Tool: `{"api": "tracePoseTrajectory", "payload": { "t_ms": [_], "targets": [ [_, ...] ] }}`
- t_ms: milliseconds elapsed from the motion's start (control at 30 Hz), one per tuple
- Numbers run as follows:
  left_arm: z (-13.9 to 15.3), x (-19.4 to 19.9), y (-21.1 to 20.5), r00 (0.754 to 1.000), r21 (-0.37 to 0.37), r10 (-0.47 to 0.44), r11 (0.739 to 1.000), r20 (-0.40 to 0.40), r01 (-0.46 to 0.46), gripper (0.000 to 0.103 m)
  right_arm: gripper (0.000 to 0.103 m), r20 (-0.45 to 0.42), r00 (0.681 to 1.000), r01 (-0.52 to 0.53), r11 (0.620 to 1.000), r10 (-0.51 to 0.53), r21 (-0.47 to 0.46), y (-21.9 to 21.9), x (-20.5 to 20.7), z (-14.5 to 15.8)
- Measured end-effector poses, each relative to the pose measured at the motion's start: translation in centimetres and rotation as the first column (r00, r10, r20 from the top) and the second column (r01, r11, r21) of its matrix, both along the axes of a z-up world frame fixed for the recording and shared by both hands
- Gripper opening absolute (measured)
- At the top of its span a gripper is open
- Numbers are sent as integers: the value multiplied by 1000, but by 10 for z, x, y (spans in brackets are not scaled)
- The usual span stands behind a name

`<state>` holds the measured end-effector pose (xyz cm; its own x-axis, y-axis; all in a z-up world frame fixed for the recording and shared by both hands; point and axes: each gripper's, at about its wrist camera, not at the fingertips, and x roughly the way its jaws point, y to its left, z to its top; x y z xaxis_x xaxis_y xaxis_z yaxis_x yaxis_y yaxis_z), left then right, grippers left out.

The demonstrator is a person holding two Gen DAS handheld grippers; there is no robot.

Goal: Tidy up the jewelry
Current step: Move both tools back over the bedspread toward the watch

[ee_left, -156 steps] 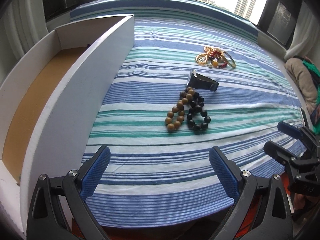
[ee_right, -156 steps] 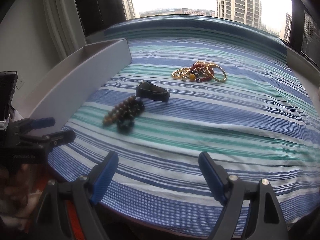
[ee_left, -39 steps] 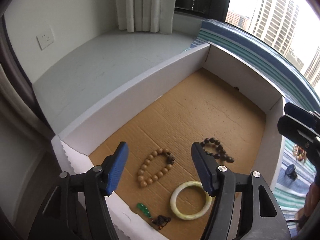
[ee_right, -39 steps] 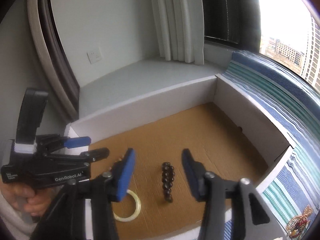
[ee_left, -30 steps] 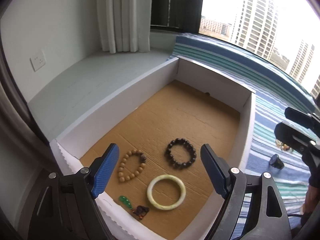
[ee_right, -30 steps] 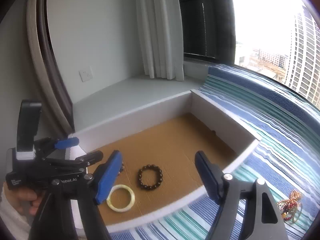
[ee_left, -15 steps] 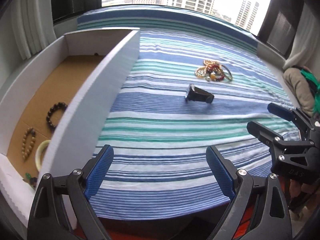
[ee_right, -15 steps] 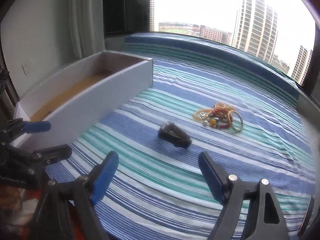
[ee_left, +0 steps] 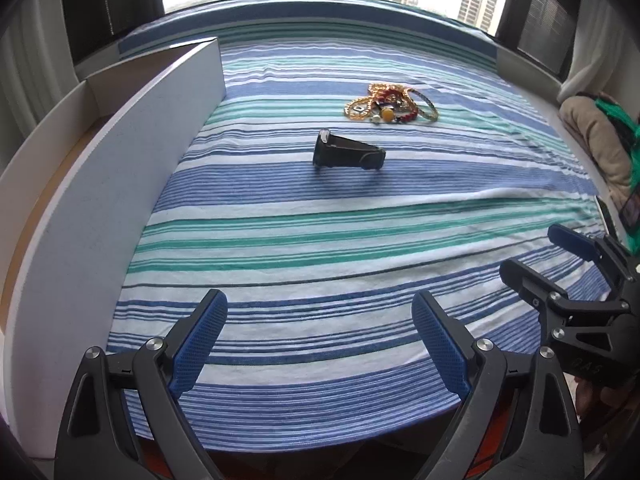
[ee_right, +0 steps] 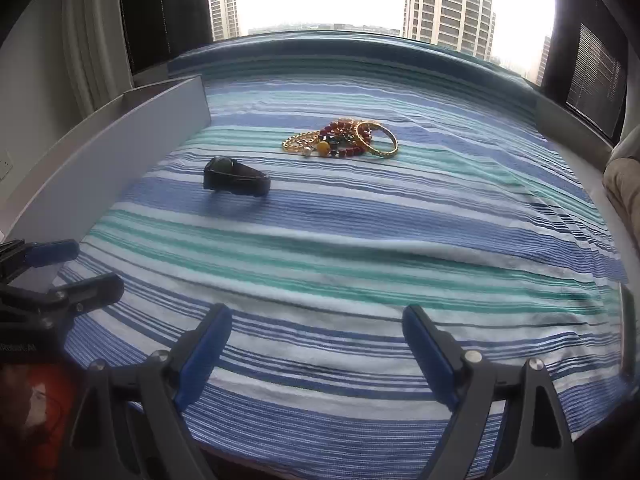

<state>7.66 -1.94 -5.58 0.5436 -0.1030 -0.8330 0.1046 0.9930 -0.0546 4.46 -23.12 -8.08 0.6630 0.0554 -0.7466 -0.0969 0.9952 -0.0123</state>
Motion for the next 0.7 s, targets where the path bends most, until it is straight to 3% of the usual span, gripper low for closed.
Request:
{"api": "tracePoseTrajectory", "payload": {
  "t_ms": [200, 400, 700],
  "targets": [
    [-4, 3, -2, 1000, 19, 8, 1000, 7, -8, 94, 89, 22, 999, -40, 999, 40, -10, 8, 2, -1],
    [-14, 8, -3, 998, -5, -18, 1000, -68, 17, 94, 89, 5, 1000, -22, 1000, 22, -5, 2, 3, -5],
    [-13, 8, -10, 999, 68, -42, 997, -35, 44, 99, 89, -29, 1000, -9, 1000, 9, 22, -2, 7, -9]
  ]
}}
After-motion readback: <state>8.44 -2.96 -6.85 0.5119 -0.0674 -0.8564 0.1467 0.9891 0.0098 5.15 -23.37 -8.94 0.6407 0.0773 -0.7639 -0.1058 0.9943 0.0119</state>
